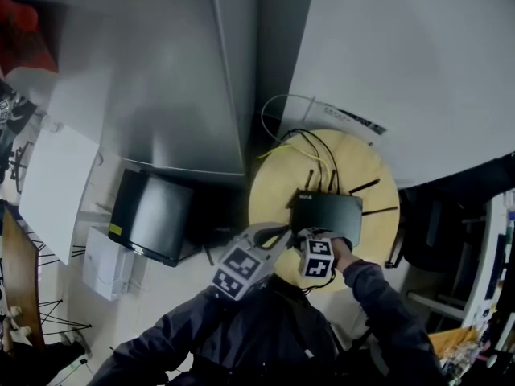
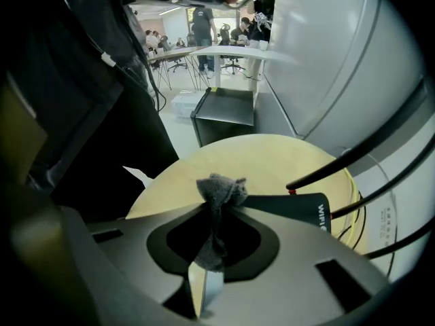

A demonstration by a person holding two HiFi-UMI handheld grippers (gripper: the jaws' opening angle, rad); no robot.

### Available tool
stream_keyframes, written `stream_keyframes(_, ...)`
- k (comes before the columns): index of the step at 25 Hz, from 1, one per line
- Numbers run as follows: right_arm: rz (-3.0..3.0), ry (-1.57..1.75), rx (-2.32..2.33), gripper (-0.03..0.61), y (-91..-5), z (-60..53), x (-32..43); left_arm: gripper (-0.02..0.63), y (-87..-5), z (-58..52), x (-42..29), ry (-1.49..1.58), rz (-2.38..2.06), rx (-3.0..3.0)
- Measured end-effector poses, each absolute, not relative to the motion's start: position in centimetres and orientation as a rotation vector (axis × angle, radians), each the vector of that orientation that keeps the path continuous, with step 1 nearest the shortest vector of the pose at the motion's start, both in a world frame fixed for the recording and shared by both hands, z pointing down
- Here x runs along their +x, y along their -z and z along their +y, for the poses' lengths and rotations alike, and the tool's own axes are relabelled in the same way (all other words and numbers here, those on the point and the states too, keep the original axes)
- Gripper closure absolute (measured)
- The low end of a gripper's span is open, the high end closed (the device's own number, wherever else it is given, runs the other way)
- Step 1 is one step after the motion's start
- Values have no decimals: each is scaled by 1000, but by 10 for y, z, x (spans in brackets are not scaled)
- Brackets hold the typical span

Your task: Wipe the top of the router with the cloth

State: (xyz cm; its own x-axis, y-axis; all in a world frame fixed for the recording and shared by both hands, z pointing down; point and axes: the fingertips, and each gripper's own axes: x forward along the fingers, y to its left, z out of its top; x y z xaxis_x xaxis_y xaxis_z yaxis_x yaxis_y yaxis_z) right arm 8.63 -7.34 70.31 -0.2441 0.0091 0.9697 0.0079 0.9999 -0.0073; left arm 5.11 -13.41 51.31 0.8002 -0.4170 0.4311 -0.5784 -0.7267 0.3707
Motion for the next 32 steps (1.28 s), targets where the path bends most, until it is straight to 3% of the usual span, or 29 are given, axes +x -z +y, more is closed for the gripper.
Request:
stream_keyframes(19, -1701, 131, 280, 506, -706, -221, 156, 612, -515, -143, 43, -453, -815, 2452)
stream_keyframes(32, -1737, 72, 128, 506, -706, -161, 142, 612, -513, -143, 48, -458, -785, 2468)
